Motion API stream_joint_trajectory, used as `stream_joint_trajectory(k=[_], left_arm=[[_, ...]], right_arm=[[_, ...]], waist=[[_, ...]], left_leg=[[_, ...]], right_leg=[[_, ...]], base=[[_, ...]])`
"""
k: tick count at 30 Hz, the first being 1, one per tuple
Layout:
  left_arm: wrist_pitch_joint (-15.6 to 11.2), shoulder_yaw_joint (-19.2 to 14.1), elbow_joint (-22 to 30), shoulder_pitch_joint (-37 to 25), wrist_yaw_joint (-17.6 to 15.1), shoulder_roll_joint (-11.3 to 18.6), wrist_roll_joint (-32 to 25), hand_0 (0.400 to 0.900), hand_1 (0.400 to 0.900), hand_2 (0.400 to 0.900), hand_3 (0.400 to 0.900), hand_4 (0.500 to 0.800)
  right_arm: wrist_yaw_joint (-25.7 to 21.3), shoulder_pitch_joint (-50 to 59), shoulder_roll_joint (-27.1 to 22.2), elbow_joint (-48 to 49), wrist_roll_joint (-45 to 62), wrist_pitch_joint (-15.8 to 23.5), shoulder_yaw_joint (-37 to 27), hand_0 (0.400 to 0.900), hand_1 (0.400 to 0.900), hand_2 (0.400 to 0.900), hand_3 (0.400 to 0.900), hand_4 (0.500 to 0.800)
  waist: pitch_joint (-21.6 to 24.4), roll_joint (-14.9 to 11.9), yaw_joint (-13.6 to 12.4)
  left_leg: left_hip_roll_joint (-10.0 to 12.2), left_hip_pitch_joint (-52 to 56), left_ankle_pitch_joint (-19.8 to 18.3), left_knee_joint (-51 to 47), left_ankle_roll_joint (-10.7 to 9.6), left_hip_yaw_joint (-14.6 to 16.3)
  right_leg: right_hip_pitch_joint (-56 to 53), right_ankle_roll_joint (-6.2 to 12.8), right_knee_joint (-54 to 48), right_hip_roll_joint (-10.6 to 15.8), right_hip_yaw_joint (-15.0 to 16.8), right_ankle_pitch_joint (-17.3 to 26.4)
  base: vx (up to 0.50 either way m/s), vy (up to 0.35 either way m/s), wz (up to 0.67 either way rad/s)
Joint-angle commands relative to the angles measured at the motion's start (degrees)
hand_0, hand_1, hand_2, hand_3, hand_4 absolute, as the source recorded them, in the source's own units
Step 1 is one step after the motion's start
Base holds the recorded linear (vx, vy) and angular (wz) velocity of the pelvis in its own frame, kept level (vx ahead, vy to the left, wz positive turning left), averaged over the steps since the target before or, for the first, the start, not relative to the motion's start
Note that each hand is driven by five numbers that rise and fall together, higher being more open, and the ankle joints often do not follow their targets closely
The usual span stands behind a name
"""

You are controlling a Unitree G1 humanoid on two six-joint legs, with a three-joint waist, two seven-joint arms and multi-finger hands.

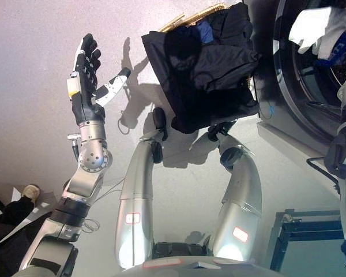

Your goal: Put the clothes in the basket into the washing machine.

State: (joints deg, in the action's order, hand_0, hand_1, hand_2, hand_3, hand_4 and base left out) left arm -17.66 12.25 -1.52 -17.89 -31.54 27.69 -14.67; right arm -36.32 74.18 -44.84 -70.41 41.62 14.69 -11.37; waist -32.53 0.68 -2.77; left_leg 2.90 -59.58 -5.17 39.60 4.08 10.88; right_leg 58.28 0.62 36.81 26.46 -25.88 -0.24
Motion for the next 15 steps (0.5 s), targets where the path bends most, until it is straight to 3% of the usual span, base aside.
stream_joint_trajectory(k=[1,8,13,14,15], left_arm=[[-5.00,0.33,2.39,1.59,-0.74,-3.46,0.20,0.900,0.900,0.900,0.900,0.800],[-5.29,-1.09,1.51,1.22,-0.84,-4.15,0.25,0.900,0.900,0.900,0.900,0.800],[-4.42,-3.00,-0.55,1.32,-1.29,-6.08,0.15,0.900,0.900,0.900,0.900,0.800],[-3.85,-3.56,-1.42,1.37,-1.03,-7.43,-0.43,0.900,0.900,0.900,0.900,0.800],[-3.88,-3.63,-1.48,1.78,-0.94,-7.20,-0.48,0.900,0.900,0.900,0.900,0.800]], right_arm=[[-1.08,-4.81,-2.99,3.70,-3.12,5.44,5.66,0.900,0.900,0.900,0.900,0.800],[-0.21,-8.23,3.08,11.45,-5.30,6.98,5.38,0.900,0.900,0.900,0.900,0.800],[1.71,-16.39,15.02,24.15,-8.43,7.80,6.16,0.900,0.900,0.900,0.900,0.800],[2.61,-20.83,20.30,30.50,-10.11,8.16,6.24,0.900,0.900,0.900,0.900,0.800],[1.95,-21.89,21.08,31.85,-10.83,7.73,6.10,0.900,0.900,0.900,0.900,0.800]], waist=[[11.41,5.84,1.60],[10.89,6.02,2.57],[10.24,5.27,4.64],[10.20,4.70,5.91],[10.07,4.43,6.01]], left_leg=[[-2.34,3.96,-4.12,-9.27,1.92,-2.72],[-2.89,6.81,-3.55,-11.56,2.13,-2.67],[-2.54,10.18,-2.77,-14.22,1.95,-1.93],[-2.22,12.53,-2.59,-15.98,1.86,-1.66],[-2.23,13.36,-2.35,-16.54,1.87,-1.64]], right_leg=[[9.72,8.61,5.61,-1.70,-2.02,-3.23],[7.96,9.29,4.25,-1.97,-1.46,-1.65],[5.15,10.00,2.02,-2.29,-1.10,0.29],[3.30,10.64,0.82,-2.50,-1.05,1.56],[2.55,10.74,0.44,-2.61,-1.13,1.76]], base=[[0.00,0.000,0.00],[0.00,0.016,-0.02],[0.03,0.067,-0.13],[0.06,0.076,-0.18],[0.08,0.064,-0.16]])
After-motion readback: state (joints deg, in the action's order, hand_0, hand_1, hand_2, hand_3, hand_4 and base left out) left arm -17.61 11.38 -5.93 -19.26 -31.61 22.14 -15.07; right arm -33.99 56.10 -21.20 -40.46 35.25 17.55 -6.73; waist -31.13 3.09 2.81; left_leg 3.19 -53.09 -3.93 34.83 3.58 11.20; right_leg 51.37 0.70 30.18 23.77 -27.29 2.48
